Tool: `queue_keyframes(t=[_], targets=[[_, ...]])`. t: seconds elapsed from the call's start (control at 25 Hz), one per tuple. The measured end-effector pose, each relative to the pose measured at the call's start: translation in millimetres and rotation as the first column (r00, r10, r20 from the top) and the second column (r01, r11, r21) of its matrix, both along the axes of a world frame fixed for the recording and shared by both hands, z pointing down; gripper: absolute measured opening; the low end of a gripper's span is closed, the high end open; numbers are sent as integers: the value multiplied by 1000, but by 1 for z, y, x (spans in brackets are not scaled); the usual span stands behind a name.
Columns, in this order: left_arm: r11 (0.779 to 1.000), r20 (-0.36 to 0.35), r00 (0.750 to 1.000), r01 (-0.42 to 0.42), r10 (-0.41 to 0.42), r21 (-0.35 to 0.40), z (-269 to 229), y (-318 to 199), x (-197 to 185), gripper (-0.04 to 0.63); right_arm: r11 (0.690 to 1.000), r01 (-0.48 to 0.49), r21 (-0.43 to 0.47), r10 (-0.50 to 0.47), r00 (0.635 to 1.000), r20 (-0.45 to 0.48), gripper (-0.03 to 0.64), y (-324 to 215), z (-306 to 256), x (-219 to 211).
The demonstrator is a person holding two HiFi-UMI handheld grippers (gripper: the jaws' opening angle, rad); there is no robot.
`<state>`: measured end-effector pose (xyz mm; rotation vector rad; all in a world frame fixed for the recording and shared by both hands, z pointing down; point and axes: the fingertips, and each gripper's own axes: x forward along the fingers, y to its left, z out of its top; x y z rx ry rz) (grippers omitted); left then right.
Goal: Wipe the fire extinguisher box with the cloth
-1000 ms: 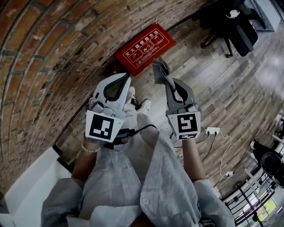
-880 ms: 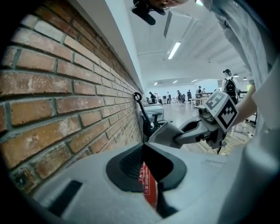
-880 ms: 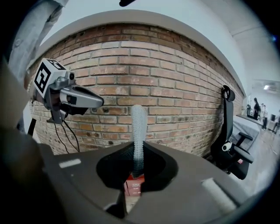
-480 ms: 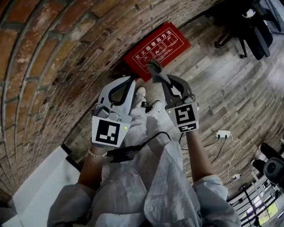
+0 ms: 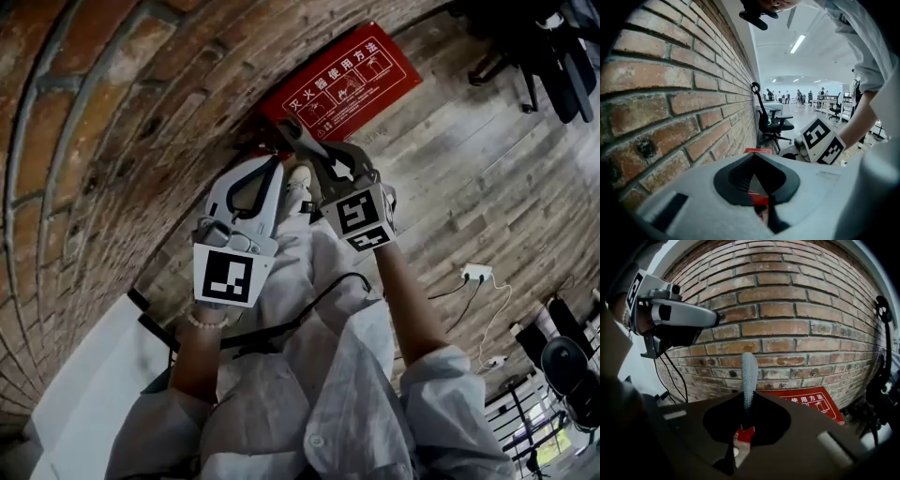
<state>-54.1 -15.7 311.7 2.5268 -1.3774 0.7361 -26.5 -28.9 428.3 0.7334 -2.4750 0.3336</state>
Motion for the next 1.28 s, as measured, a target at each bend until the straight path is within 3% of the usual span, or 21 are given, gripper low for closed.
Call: queue_keyframes(t=[0.56, 1.28], targets=[[993, 11, 994, 107, -106, -41, 48, -14, -47, -2, 986, 162, -30, -163, 986, -25, 20, -4, 59, -76], [993, 27, 995, 93, -92, -70, 76, -23, -52, -2, 977, 206, -54, -213, 957, -195, 20, -35, 122, -88]])
